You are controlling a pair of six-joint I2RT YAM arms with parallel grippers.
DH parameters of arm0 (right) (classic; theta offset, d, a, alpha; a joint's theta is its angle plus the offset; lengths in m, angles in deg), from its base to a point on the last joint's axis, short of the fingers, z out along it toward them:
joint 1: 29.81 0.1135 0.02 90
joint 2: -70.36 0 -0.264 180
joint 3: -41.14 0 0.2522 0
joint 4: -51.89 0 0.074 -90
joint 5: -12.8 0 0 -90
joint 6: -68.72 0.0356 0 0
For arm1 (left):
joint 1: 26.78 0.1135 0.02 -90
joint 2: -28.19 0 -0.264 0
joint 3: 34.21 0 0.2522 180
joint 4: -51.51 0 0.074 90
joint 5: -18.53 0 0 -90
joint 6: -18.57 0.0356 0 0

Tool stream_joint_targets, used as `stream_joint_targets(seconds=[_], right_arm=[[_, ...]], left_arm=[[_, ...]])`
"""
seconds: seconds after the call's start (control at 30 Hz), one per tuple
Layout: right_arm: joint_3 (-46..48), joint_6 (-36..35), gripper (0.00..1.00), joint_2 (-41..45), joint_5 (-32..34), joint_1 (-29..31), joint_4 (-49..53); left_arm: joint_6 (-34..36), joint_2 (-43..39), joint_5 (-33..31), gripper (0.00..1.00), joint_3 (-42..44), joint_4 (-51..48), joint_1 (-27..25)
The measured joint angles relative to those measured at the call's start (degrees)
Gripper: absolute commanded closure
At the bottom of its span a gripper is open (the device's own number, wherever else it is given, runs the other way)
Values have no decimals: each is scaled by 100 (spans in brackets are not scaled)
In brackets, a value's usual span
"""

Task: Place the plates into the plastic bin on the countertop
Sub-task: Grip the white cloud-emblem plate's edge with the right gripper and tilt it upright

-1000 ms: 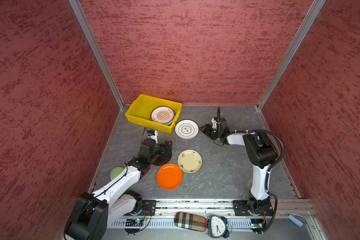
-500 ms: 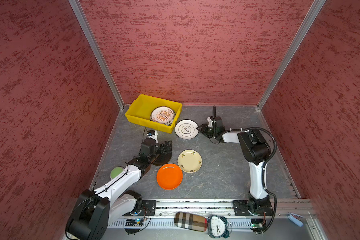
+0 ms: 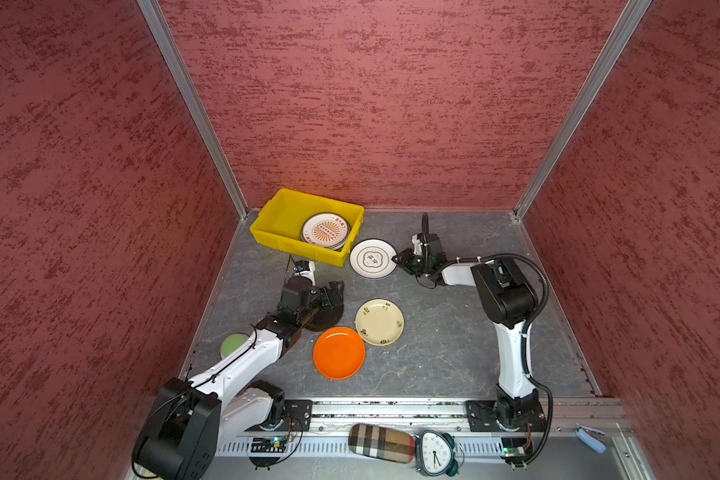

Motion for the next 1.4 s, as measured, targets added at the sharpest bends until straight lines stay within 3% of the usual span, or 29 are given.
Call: stream_joint_targets(seconds=[0.33, 0.6, 1.4], right_arm=[[52, 50, 93, 0, 90, 4, -2], [181, 144, 100, 55, 116, -9, -177], [1261, 111, 100, 1062, 492, -306, -87]], left_arm=[[-42, -4, 35, 0, -2, -57, 61], [-48, -4, 33, 0, -2, -59, 61], [-94, -15, 7, 0, -2, -59, 92]])
